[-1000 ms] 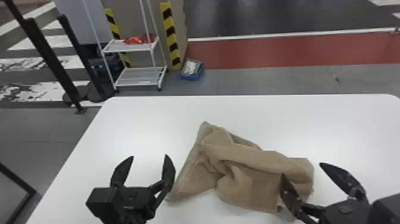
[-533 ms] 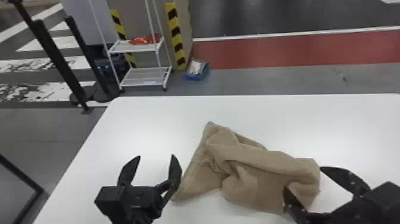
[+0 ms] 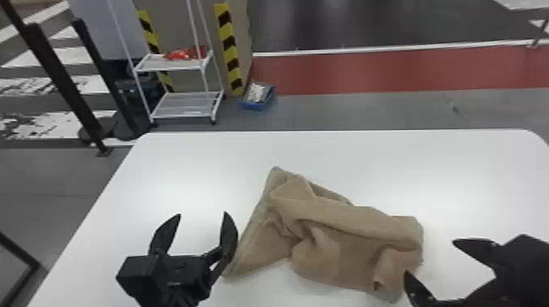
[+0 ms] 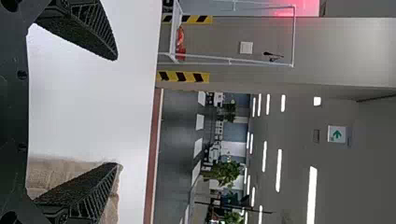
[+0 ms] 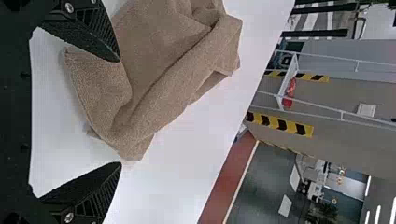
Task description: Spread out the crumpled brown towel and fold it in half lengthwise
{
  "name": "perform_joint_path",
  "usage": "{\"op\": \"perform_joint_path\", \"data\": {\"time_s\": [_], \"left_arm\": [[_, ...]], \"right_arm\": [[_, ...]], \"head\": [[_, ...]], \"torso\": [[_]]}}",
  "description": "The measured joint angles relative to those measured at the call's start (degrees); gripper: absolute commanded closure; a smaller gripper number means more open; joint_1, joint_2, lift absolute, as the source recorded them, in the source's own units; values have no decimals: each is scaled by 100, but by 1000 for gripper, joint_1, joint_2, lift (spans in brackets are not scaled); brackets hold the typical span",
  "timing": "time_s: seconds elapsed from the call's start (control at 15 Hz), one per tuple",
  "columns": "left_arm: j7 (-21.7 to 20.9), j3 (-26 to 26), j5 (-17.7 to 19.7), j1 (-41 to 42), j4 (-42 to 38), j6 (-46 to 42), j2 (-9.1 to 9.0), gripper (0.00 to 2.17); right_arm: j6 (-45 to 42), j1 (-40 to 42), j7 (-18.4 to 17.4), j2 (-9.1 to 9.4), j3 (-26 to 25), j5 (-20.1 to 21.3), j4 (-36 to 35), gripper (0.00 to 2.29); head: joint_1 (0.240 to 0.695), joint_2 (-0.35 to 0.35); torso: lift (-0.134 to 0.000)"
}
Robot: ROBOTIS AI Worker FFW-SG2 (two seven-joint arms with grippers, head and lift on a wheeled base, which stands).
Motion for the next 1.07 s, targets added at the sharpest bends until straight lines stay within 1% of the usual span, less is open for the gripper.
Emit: {"op": "perform_joint_path", "data": {"time_s": [0.07,0.13,0.33,0.47,0.87,1.07], "left_arm": [[0,-4,0,-1,5,0,-2,66],[0,-6,-1,-4,13,0,-6,66],[0,-7,-16,-25,55,0,-16,66],[0,-7,-18,-48,81,-3,-29,66],[2,0,-18,-91,147,-18,-51,66],[8,9,-18,-104,168,-18,-48,66]], "right_arm": [[132,-81,229,0,18,183,33,117],[285,-183,363,0,36,331,83,120],[477,-376,565,0,87,633,319,130],[504,-432,602,0,170,723,473,130],[606,-605,587,0,628,1018,848,134],[661,-712,537,0,747,1187,1061,228]], "head": [[695,128],[695,126],[695,117],[695,123],[695,164],[695,169]], "torso": [[-125],[-125],[-125],[-125],[-125],[-125]]}}
